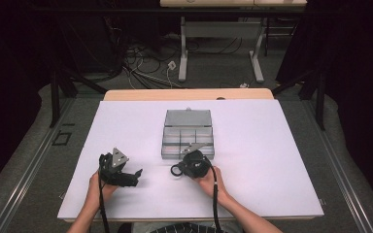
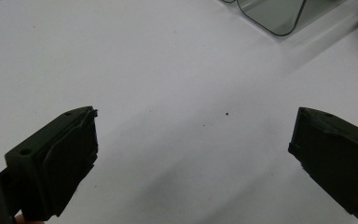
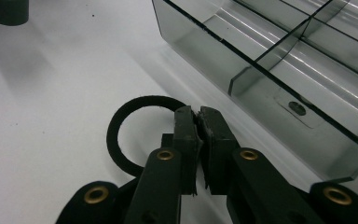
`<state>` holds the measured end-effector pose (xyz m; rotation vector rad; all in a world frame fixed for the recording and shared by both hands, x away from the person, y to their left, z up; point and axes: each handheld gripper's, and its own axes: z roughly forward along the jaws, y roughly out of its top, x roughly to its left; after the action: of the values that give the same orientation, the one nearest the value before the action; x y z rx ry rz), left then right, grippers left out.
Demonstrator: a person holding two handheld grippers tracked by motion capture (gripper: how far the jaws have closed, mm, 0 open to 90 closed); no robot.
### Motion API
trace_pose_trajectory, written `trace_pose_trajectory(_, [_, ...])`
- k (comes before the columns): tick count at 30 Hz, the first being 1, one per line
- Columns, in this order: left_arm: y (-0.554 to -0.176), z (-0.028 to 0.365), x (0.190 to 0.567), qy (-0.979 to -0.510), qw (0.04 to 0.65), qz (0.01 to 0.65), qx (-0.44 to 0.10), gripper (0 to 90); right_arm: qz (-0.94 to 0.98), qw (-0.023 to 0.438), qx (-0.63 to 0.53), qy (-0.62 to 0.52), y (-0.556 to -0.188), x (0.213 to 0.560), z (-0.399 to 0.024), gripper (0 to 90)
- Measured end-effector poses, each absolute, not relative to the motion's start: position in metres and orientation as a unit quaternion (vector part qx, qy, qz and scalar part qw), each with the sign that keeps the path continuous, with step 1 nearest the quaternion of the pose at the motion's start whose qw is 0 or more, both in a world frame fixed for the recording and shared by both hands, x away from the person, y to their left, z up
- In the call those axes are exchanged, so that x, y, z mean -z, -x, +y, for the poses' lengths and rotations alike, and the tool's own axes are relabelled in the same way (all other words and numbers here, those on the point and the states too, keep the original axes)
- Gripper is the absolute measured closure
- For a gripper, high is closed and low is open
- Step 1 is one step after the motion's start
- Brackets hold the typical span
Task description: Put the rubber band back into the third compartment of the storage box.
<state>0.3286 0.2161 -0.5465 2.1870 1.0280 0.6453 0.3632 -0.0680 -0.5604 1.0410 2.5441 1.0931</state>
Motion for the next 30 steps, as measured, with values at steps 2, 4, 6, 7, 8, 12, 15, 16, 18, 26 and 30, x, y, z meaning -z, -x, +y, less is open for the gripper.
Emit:
trace_pose_trajectory(2, [-0.328,0.216,0.547,-0.83,0.314,0.388,-0.247,0.9,0.859,0.098,-0.366,-0.345,-0.362,0.56,-0.067,86.7])
trace_pose_trajectory(4, [-0.329,0.216,0.547,-0.83,0.313,0.389,-0.247,0.9,0.863,0.108,-0.365,-0.333,-0.362,0.56,-0.066,87.1])
trace_pose_trajectory(6, [-0.329,0.216,0.547,-0.83,0.312,0.391,-0.248,1.0,0.861,0.111,-0.364,-0.336,-0.36,0.56,-0.065,87.5])
trace_pose_trajectory(7, [-0.329,0.216,0.547,-0.831,0.311,0.389,-0.247,1.0,0.862,0.111,-0.365,-0.335,-0.36,0.56,-0.065,87.5])
trace_pose_trajectory(8, [-0.329,0.216,0.547,-0.83,0.313,0.39,-0.246,1.0,0.862,0.112,-0.365,-0.333,-0.359,0.56,-0.065,87.5])
trace_pose_trajectory(12, [-0.329,0.215,0.547,-0.831,0.315,0.386,-0.246,1.0,0.861,0.115,-0.37,-0.331,-0.359,0.557,-0.066,87.5])
trace_pose_trajectory(15, [-0.329,0.216,0.547,-0.831,0.314,0.388,-0.248,1.0,0.859,0.116,-0.376,-0.327,-0.358,0.553,-0.067,87.5])
trace_pose_trajectory(16, [-0.329,0.216,0.547,-0.83,0.314,0.388,-0.246,1.0,0.858,0.117,-0.377,-0.327,-0.358,0.552,-0.068,87.5])
trace_pose_trajectory(18, [-0.329,0.216,0.547,-0.831,0.314,0.388,-0.247,1.0,0.859,0.118,-0.38,-0.322,-0.357,0.55,-0.069,87.5])
trace_pose_trajectory(26, [-0.329,0.215,0.547,-0.831,0.316,0.385,-0.246,1.0,0.858,0.116,-0.386,-0.318,-0.352,0.541,-0.072,87.5])
trace_pose_trajectory(30, [-0.329,0.215,0.547,-0.832,0.314,0.387,-0.244,1.0,0.859,0.113,-0.389,-0.313,-0.349,0.539,-0.073,87.4])
